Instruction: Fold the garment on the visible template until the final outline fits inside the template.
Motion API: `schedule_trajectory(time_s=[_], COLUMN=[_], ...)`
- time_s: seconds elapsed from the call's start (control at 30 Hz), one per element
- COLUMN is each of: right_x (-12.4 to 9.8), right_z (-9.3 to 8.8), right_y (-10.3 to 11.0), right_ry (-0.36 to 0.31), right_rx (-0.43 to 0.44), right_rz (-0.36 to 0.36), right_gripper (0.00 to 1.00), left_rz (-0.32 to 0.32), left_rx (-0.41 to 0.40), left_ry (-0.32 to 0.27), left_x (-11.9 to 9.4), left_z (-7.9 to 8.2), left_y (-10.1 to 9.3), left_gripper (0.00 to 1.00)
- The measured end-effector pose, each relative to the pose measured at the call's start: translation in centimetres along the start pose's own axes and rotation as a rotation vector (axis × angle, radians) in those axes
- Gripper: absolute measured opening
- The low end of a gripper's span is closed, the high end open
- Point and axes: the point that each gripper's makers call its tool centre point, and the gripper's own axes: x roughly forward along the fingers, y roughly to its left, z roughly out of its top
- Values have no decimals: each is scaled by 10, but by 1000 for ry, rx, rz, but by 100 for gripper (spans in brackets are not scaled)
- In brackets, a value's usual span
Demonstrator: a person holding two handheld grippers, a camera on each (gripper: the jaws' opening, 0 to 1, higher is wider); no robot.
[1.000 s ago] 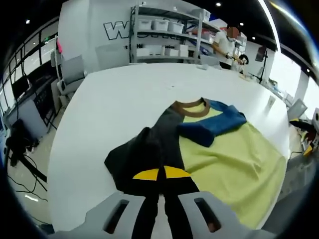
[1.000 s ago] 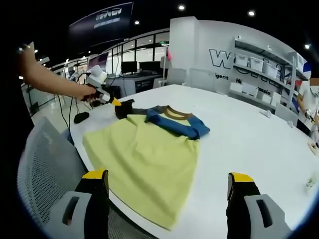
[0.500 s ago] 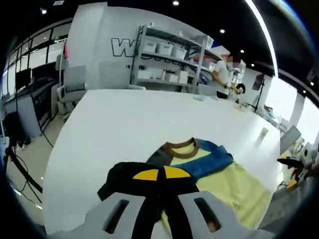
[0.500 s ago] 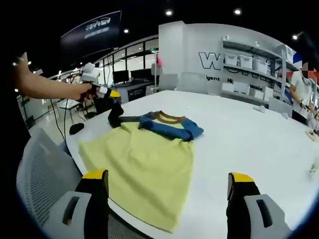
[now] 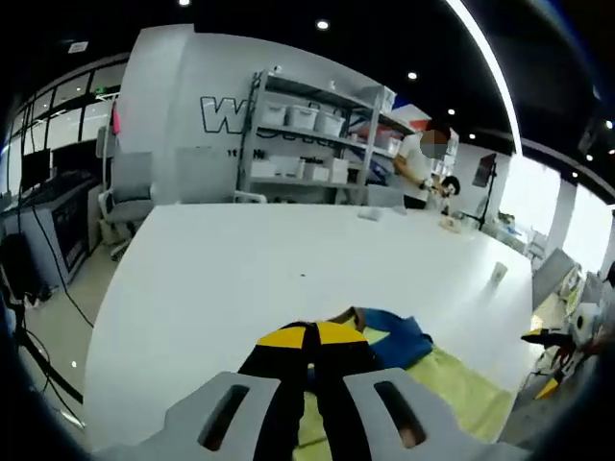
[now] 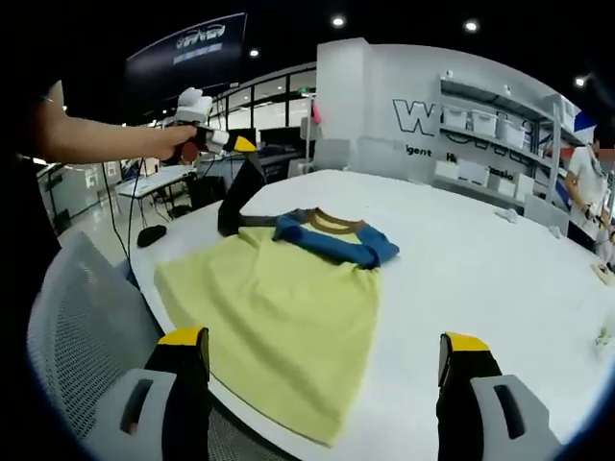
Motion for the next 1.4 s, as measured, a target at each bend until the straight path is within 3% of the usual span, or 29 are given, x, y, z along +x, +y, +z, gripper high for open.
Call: schedule_trajectory(time_s=[0.23,0.4,1.1,1.4], right_x=[0,1,2,1], right_z=[1,0,-2,-2], right_y=[-3,-4,-4,-5], right_ry=[-8,0,1,0], right_rx=[6,9,-10,-8], right_rz=[-12,-14,-13,-18], right_gripper=[99,98,96,95], left_rz=[-46,-82,-161,-197], left_rx=[17,20,-84,-103], left_ry=[-44,-59,-72,-23], left_x=[13,26,79,108], left_z=[28,38,37,18], left_y=[-25,-47,-115,-150], left_gripper=[3,3,3,3])
